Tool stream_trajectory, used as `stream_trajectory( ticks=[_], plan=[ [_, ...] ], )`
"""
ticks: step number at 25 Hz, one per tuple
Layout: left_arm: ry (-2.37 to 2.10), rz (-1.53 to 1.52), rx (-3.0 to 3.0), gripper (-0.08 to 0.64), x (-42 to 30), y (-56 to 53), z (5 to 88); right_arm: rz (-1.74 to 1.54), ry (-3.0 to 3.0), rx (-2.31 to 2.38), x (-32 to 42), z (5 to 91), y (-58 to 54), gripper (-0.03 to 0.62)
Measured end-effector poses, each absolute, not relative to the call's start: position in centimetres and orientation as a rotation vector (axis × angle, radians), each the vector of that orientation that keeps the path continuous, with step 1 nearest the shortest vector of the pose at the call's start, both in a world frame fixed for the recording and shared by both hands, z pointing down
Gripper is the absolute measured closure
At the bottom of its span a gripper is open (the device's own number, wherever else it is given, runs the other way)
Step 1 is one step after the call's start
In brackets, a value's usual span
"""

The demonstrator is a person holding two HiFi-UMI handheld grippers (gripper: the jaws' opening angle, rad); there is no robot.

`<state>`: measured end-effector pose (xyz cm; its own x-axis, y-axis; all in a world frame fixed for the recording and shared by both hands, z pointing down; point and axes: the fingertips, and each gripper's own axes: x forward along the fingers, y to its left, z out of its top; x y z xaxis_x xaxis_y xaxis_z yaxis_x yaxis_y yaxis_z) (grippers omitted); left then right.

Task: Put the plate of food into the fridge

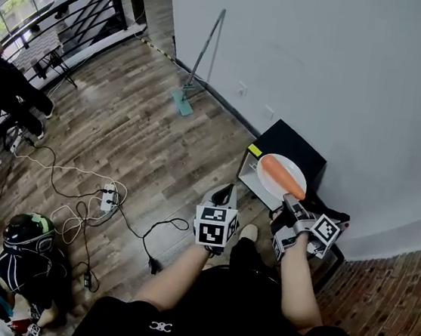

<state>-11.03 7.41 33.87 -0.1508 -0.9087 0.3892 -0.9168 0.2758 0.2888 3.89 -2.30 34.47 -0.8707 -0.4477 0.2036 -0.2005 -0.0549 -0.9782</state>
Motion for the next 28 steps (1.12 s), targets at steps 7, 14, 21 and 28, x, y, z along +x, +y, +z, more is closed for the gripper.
stream_trajectory(
  ticks=[7,14,21,28],
  plan=[
    [-2.08,0.102,1.618,0.563,-13.4,3.3,34.3,-2.051,2.022,-0.698,1.6,35.6,-8.3,0.541],
    [-2.109,0.156,1.614,0.563,-15.8,-6.9,33.2,-2.041,2.032,-0.612,-1.7,34.4,-18.0,0.541],
    [-2.082,0.162,1.589,0.563,-15.7,-15.2,33.6,-2.04,2.064,-0.638,-2.1,34.9,-26.6,0.541],
    [-2.052,0.219,1.597,0.563,-15.4,-20.5,35.4,-2.072,2.073,-0.608,-1.8,37.0,-30.4,0.541]
  ],
)
